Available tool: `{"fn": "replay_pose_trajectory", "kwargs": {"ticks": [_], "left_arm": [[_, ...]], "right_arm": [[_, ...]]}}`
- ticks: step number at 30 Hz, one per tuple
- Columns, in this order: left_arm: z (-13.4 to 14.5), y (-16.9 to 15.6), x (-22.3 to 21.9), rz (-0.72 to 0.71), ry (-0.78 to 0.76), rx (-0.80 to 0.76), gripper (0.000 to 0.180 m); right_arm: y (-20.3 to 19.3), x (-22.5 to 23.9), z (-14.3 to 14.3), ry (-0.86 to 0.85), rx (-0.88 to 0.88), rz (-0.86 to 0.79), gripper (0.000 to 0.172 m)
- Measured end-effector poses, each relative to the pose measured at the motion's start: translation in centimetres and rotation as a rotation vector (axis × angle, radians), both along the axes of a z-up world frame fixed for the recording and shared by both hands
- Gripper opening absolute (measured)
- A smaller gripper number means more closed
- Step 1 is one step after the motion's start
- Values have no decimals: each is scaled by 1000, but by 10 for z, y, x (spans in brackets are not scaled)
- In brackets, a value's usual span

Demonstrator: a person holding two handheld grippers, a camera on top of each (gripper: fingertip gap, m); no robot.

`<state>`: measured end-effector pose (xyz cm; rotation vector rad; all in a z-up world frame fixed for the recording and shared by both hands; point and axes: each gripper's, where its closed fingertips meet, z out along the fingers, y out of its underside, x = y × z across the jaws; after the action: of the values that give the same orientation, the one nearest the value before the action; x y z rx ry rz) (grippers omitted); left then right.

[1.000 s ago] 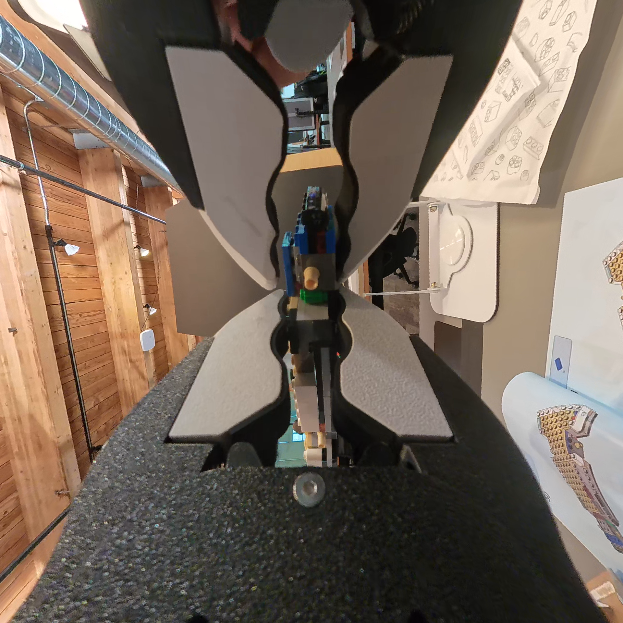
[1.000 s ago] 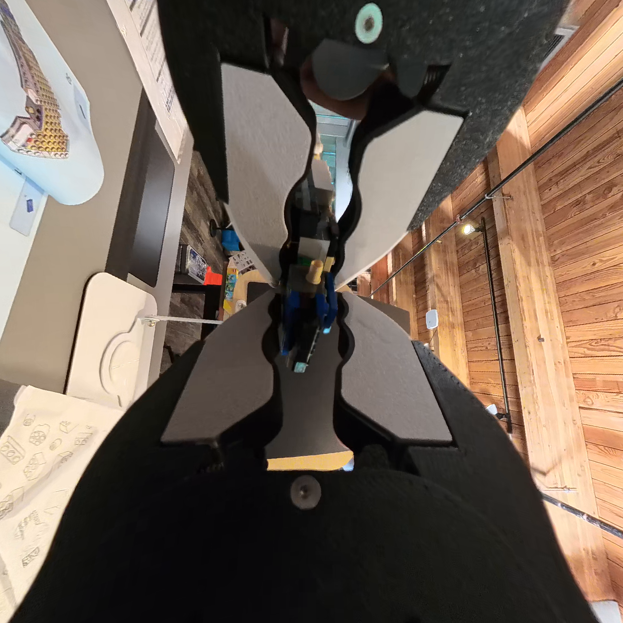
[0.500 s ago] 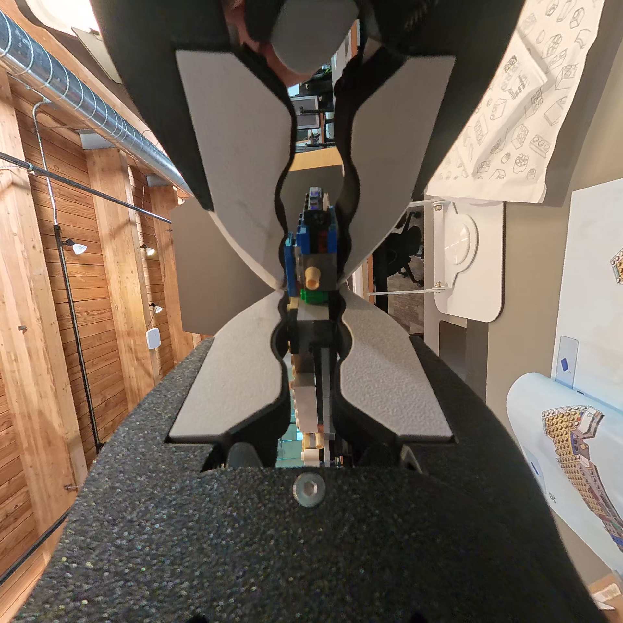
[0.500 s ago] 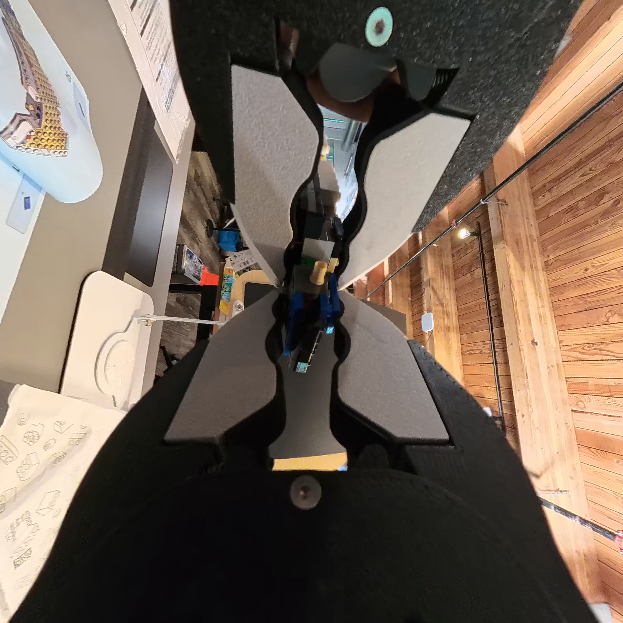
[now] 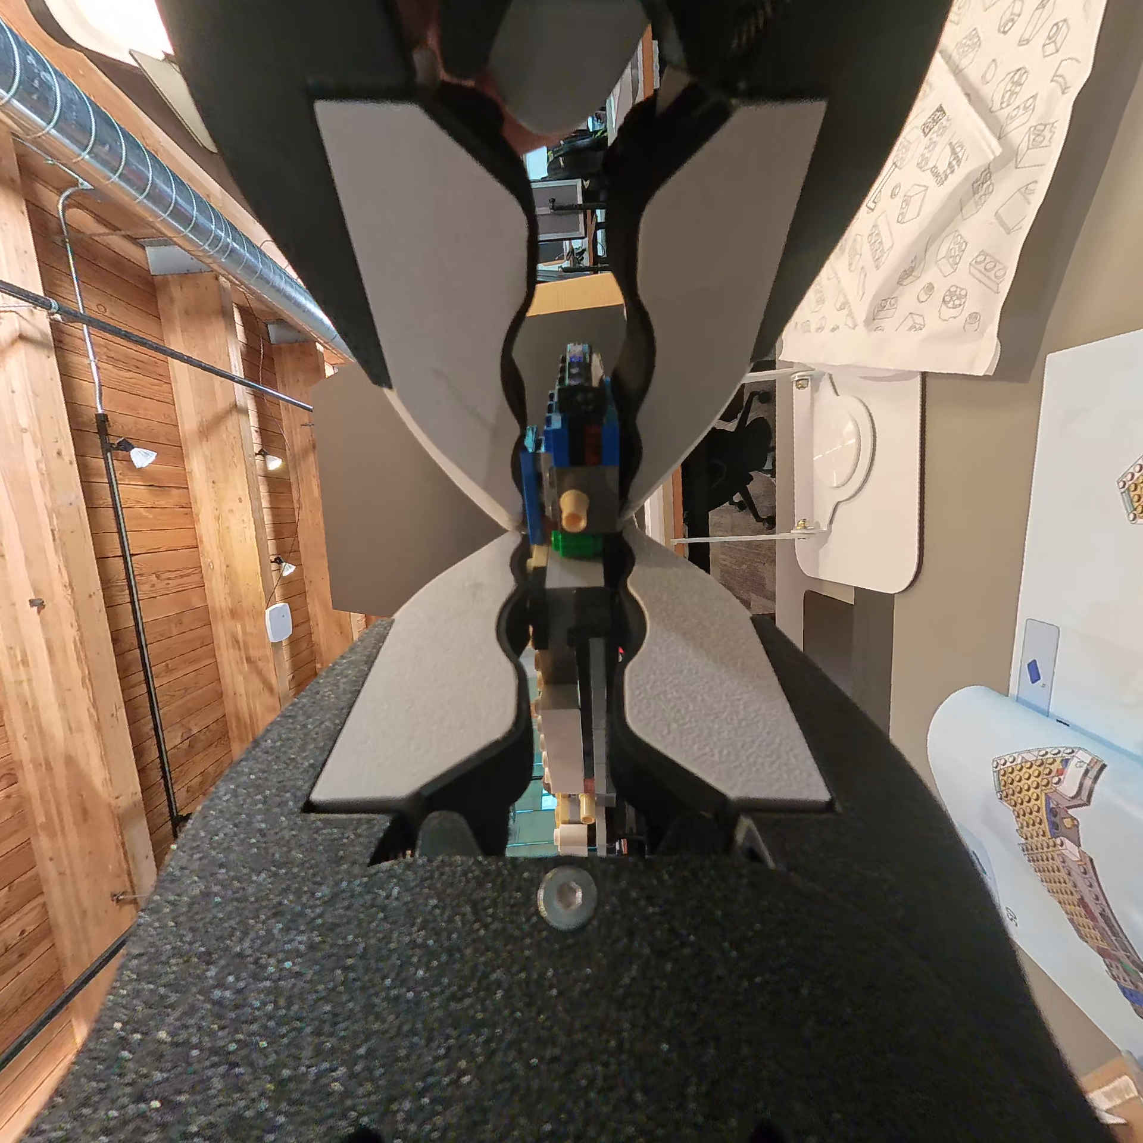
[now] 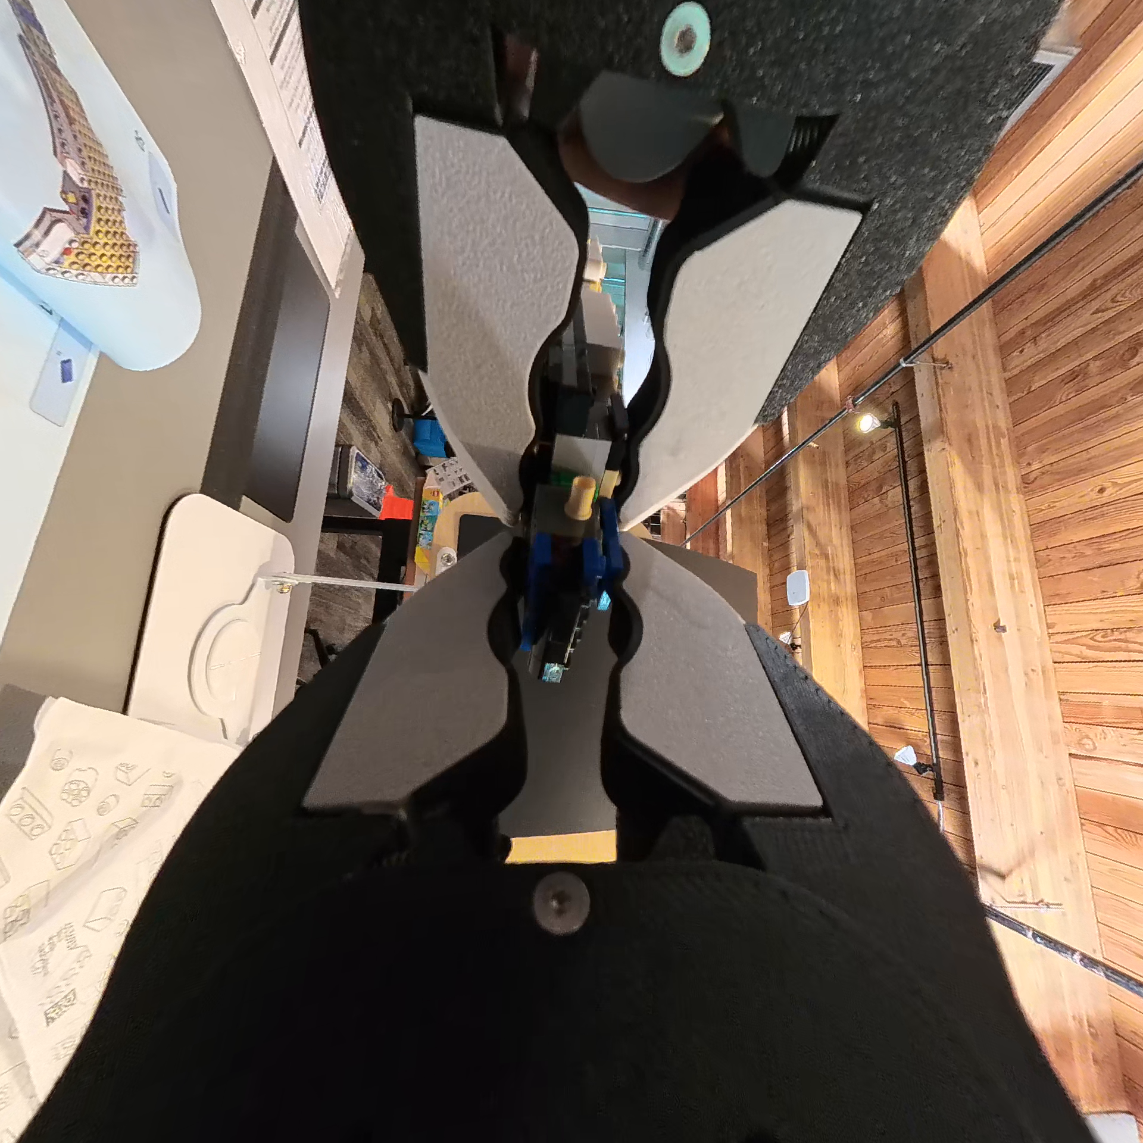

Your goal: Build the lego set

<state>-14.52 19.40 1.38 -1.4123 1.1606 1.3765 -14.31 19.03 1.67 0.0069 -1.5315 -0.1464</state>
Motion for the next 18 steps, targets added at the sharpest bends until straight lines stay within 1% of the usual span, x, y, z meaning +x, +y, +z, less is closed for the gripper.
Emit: {"fn": "replay_pose_trajectory", "kwargs": {"ticks": [18], "left_arm": [[-3, 2, -2, -4, -1, -5, 24]], "right_arm": [[2, -2, -3, -1, -11, -2, 24]]}}
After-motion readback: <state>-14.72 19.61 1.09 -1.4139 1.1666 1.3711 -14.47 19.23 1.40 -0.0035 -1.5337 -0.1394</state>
